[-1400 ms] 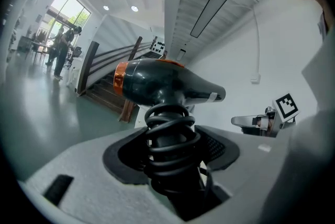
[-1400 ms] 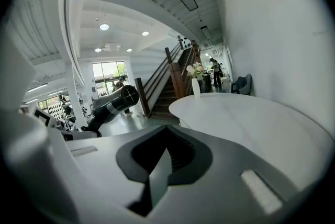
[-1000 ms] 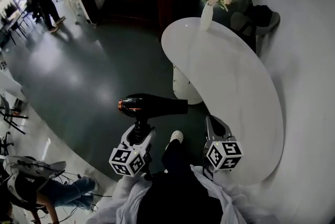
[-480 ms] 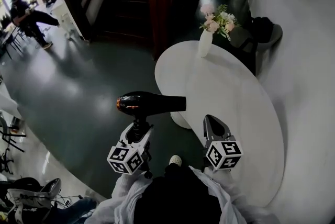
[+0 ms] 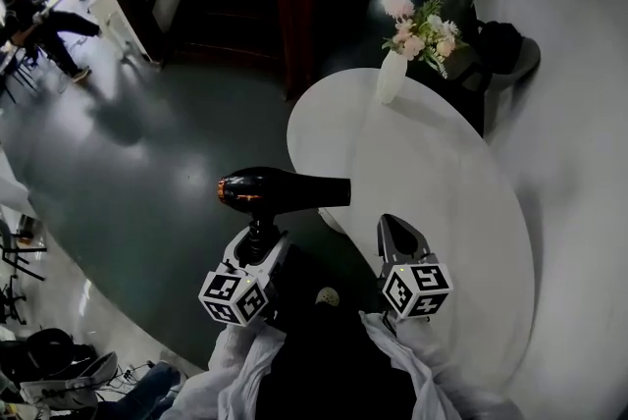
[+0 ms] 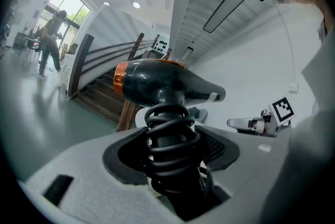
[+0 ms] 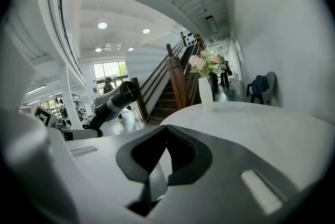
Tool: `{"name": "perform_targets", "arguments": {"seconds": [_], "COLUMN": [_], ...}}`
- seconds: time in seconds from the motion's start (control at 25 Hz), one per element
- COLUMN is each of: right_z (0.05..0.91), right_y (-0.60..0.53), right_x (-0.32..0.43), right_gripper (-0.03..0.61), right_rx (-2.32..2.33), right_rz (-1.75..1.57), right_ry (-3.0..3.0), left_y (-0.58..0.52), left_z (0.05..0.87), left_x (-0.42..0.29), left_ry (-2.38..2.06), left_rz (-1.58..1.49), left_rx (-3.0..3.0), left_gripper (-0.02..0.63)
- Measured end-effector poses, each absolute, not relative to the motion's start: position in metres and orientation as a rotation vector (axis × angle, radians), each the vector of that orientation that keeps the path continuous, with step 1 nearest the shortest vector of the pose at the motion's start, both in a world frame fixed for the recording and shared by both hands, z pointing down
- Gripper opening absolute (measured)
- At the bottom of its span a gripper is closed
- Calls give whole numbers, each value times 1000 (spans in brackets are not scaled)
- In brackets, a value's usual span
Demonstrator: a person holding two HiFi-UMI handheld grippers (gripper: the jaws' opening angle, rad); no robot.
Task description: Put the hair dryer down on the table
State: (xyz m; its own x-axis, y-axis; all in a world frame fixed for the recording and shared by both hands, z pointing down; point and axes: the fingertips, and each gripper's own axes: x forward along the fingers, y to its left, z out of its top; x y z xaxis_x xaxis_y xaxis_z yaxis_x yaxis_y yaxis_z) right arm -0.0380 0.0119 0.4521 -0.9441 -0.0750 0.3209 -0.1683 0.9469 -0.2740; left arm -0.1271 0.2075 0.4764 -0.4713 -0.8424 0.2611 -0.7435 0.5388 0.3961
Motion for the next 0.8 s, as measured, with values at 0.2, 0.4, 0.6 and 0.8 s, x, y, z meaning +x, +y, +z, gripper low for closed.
{"name": "perform_targets", "arguments": {"seconds": [0.2,0.4,0.6,0.8], "right_z": [462,468,464,468], "right_y": [-13,-48,-92,-125], "right_x": [-55,-84,-119,-138], "right_gripper": [9,9,9,9], "right_rx": [253,383,555,770], "right_rz": [458,507,569,626], "right_ry": [-2769,-2750,-2720,-2654], "left_y": [174,123,58,-6], "left_z": [487,492,495,509], "left_x": [-155,-202,-254,-283], "left_ry": [-2292,-2188,-2022,-1783], "left_rz": [-252,-202,-48,139], "left_rx": [1355,1461,1619,1784], "left_gripper": [275,275,275,275]}}
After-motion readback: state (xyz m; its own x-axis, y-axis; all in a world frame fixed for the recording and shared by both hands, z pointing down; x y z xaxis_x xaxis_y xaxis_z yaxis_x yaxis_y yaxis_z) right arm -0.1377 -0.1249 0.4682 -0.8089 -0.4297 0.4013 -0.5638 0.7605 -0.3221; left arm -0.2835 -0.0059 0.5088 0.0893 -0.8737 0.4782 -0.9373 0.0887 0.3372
